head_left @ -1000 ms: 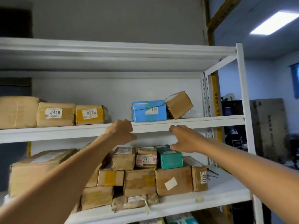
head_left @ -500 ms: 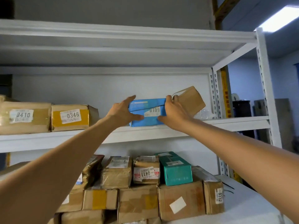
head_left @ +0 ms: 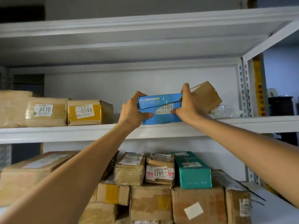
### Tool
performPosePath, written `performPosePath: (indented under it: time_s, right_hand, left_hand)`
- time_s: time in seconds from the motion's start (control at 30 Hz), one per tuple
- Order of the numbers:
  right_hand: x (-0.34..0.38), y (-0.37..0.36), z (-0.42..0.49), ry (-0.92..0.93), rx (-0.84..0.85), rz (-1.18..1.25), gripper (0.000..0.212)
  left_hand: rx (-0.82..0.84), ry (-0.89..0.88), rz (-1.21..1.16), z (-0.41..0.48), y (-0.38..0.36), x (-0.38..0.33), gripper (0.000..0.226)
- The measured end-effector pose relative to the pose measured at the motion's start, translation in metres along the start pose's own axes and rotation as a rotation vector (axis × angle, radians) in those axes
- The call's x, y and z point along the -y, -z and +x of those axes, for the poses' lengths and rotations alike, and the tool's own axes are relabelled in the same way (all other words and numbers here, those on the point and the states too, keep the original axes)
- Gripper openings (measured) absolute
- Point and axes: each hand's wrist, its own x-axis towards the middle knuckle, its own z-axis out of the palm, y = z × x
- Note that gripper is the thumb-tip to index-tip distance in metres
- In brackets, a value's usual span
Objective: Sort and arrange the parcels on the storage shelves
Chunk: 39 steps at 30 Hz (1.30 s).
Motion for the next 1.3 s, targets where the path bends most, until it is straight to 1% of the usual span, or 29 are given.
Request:
performPosePath:
  time_s: [0.07, 0.13, 0.17, 0.2, 0.27, 0.33, 0.37, 0.4, 0.43, 0.47, 0.5, 0.53, 0.57, 0.6, 0.63, 0.7, 0.77, 0.8, 0.87, 0.97, 1.0, 1.03, 1.13, 1.23, 1.3]
  right_hand:
    - [0.004, 0.004, -0.005, -0.002, -0.023, 0.042, 0.059]
    - [0.01, 0.009, -0.011, -0.001, -0.05, 0.105, 0.048]
    - [0.013, 0.012, -0.014, -0.026, -0.056, 0.163, 0.042]
    - [0.016, 0.014, -0.017, -0.054, -0.065, 0.227, 0.038]
    - [0.018, 0.014, -0.021, -0.105, -0.087, 0.32, 0.042]
    - [0.019, 0.012, -0.026, -0.138, -0.073, 0.329, 0.05]
    - [0.019, 0.01, -0.028, -0.16, -0.054, 0.341, 0.05]
    - [0.02, 0.01, -0.029, -0.184, -0.036, 0.368, 0.045]
    - [0.022, 0.011, -0.03, -0.206, -0.004, 0.409, 0.035]
    - [0.024, 0.013, -0.032, -0.222, 0.034, 0.442, 0.026]
    - [0.026, 0.016, -0.034, -0.232, 0.072, 0.46, 0.025]
    - [0.028, 0.02, -0.038, -0.233, 0.105, 0.466, 0.031]
    - [0.03, 0.021, -0.041, -0.232, 0.133, 0.462, 0.041]
    - [0.032, 0.022, -0.044, -0.234, 0.149, 0.449, 0.05]
    - [0.033, 0.022, -0.047, -0.238, 0.159, 0.432, 0.055]
    - [0.036, 0.023, -0.051, -0.251, 0.163, 0.42, 0.057]
    - [0.039, 0.026, -0.055, -0.251, 0.187, 0.407, 0.057]
    - [0.04, 0.027, -0.058, -0.239, 0.199, 0.401, 0.057]
    - [0.042, 0.026, -0.066, -0.216, 0.216, 0.429, 0.058]
    - [0.042, 0.023, -0.074, -0.185, 0.158, 0.465, 0.064]
    - [0.042, 0.024, -0.075, -0.189, 0.126, 0.483, 0.065]
    - [0.042, 0.024, -0.075, -0.197, 0.106, 0.5, 0.065]
    - [0.045, 0.025, -0.076, -0.201, 0.092, 0.504, 0.061]
    - [0.053, 0.025, -0.076, -0.191, 0.026, 0.523, 0.057]
    - [0.062, 0.028, -0.075, -0.177, -0.036, 0.559, 0.06]
  left_hand:
    - [-0.007, -0.01, -0.032, -0.007, 0.004, -0.003, 0.046]
    - [-0.022, 0.014, -0.107, -0.014, 0.008, -0.006, 0.037]
    - [-0.032, 0.039, -0.17, -0.018, 0.011, -0.008, 0.036]
    - [-0.038, 0.074, -0.257, -0.022, 0.015, -0.008, 0.039]
    - [-0.04, 0.131, -0.401, -0.025, 0.022, -0.006, 0.041]
    - [-0.041, 0.162, -0.479, -0.028, 0.029, -0.003, 0.029]
    - [-0.037, 0.19, -0.536, -0.03, 0.03, -0.001, 0.026]
    - [-0.033, 0.224, -0.606, -0.032, 0.03, -0.001, 0.027]
    - [-0.033, 0.254, -0.67, -0.034, 0.03, -0.001, 0.034]
    - [-0.045, 0.275, -0.713, -0.037, 0.029, 0.001, 0.047]
    - [-0.054, 0.294, -0.734, -0.038, 0.029, 0.003, 0.062]
    - [-0.048, 0.317, -0.749, -0.04, 0.03, 0.005, 0.075]
    - [-0.022, 0.337, -0.752, -0.041, 0.031, 0.007, 0.083]
    - [0.017, 0.342, -0.736, -0.042, 0.032, 0.008, 0.084]
    - [0.051, 0.333, -0.702, -0.045, 0.033, 0.008, 0.079]
    - [0.066, 0.318, -0.647, -0.047, 0.034, 0.006, 0.061]
    - [0.019, 0.309, -0.578, -0.049, 0.036, 0.004, 0.043]
    - [-0.007, 0.3, -0.518, -0.05, 0.037, 0.004, 0.038]
    - [-0.036, 0.29, -0.465, -0.052, 0.041, 0.007, 0.044]
    - [-0.014, 0.261, -0.533, -0.06, 0.053, 0.005, 0.075]
    - [0.004, 0.242, -0.533, -0.062, 0.056, 0.003, 0.081]
    - [0.016, 0.217, -0.515, -0.064, 0.059, 0.001, 0.081]
    - [0.021, 0.152, -0.48, -0.068, 0.066, -0.006, 0.07]
    - [0.012, 0.104, -0.513, -0.068, 0.071, -0.008, 0.071]
    - [-0.008, 0.051, -0.501, -0.063, 0.075, -0.007, 0.073]
